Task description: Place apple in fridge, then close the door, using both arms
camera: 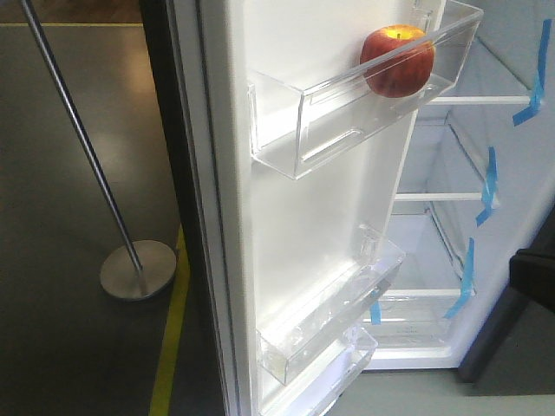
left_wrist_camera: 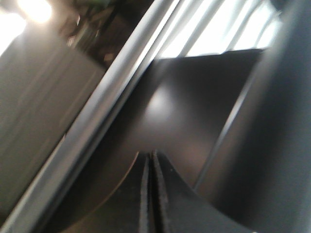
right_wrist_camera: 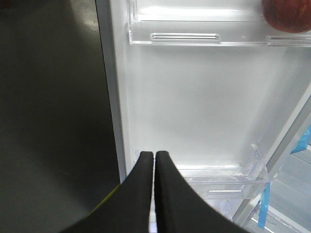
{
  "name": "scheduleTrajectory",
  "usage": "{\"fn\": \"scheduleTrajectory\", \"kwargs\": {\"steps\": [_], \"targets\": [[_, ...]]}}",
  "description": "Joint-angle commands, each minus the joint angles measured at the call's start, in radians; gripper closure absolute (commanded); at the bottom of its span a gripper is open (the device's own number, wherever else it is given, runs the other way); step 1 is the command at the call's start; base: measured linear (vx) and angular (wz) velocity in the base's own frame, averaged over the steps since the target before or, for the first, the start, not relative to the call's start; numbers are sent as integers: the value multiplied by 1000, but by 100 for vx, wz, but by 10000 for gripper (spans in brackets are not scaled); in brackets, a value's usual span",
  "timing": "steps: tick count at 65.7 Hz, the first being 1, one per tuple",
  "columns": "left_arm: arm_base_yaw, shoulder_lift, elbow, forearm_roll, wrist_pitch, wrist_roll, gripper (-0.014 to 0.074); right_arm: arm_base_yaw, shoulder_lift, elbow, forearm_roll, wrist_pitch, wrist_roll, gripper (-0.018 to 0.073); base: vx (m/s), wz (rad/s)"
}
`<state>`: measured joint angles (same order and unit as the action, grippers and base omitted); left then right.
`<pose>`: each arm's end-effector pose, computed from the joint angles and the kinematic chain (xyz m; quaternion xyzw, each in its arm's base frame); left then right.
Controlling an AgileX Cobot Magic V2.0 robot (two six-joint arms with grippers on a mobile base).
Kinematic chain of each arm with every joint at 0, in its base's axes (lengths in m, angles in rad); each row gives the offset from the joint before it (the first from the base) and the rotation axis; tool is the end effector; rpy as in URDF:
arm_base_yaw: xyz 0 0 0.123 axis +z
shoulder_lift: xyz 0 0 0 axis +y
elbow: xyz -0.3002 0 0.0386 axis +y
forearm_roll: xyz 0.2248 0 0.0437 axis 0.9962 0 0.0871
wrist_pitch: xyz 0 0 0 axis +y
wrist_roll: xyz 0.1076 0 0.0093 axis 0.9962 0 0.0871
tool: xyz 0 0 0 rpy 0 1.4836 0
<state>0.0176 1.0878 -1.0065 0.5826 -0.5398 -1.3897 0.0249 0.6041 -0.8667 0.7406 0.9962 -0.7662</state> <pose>0.2153 -0.0267 0.4789 -0.1137 0.5196 -0.4187 0.7361 0.0571 0.0626 0.3830 -0.2841 0.7856 0.1846 0.5177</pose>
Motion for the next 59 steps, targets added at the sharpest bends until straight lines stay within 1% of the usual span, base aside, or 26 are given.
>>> {"fn": "scheduleTrajectory", "kwargs": {"steps": [1,4,10,17,24,28,35,41,49,54,59], "targets": [[-1,103,-99,48,-87,-99,600,-2,5,-23,39,-32,-12,564,0,0],[-1,152,-130,86,-113,-149,598,-2,5,-23,39,-30,-12,564,0,0],[-1,261,-202,159,-181,-281,592,-2,5,-23,39,-30,-12,564,0,0],[-1,379,-292,270,-266,-418,583,-2,5,-23,39,-30,-12,564,0,0],[-1,479,-384,343,-324,-512,555,-2,5,-23,38,-30,-12,564,0,0],[-1,526,-426,364,-342,-549,524,-2,5,-23,38,-30,-12,564,0,0],[-12,586,-492,383,-352,-601,449,-2,5,-23,38,-27,-12,564,0,0],[-29,624,-531,384,-372,-639,359,-2,5,-23,38,-15,-12,564,0,0],[-61,647,-547,393,-414,-641,253,-2,5,-23,38,10,-12,564,0,0],[-83,649,-547,412,-422,-641,223,-2,5,-23,38,31,-12,563,0,0],[-100,649,-547,434,-426,-641,215,-2,5,-23,38,47,-12,561,0,0]]}}
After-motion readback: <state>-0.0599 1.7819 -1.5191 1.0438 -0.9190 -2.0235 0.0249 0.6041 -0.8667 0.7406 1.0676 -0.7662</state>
